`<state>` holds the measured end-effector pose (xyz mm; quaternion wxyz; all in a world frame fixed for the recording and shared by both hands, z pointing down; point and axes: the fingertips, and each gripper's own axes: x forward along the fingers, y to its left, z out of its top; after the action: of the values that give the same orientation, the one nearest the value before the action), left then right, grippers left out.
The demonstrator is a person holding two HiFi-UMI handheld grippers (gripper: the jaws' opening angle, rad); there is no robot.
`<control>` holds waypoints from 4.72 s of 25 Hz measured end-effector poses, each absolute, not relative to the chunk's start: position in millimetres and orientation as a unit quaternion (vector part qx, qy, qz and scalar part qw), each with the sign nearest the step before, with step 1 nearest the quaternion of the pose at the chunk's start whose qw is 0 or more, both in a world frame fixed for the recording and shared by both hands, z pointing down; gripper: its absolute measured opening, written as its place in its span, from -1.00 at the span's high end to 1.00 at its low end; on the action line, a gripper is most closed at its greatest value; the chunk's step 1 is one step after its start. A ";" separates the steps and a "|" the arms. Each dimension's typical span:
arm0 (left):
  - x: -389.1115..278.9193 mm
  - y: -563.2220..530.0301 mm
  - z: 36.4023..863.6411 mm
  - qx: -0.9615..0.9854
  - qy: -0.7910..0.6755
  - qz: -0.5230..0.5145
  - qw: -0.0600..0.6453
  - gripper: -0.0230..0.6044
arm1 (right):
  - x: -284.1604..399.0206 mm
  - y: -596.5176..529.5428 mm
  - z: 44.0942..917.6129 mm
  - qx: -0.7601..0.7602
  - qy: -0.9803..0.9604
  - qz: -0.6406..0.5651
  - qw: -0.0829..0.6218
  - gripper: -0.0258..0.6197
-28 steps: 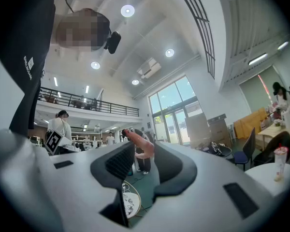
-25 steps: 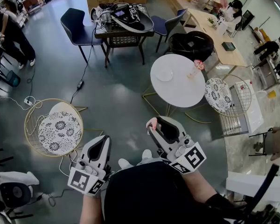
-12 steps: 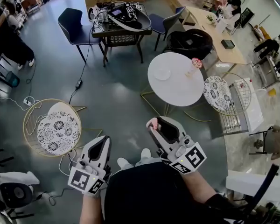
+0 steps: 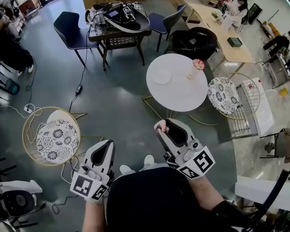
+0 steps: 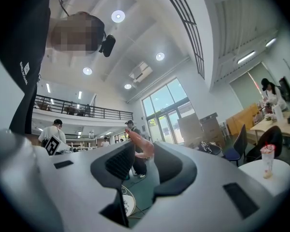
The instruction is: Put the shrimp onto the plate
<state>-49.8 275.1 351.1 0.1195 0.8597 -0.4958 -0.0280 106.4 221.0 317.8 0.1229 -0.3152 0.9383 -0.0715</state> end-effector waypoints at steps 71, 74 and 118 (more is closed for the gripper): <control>-177.7 -74.2 383.2 0.915 -0.371 0.000 0.156 0.91 | -13.1 -109.0 386.5 -0.462 0.877 -0.114 0.066 0.52; -168.2 -88.1 381.0 0.915 -0.373 0.006 0.156 0.91 | 1.2 -129.4 408.1 -0.475 0.869 -0.131 0.043 0.52; -65.8 -188.8 427.1 0.853 -0.457 0.106 0.229 0.90 | 160.5 -219.0 790.0 -0.429 0.754 -0.347 -0.357 0.53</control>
<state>-65.8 -188.8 427.1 0.2293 0.8530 -0.4566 0.1063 160.5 -219.0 790.0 -0.3566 -0.4287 0.7541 -0.3470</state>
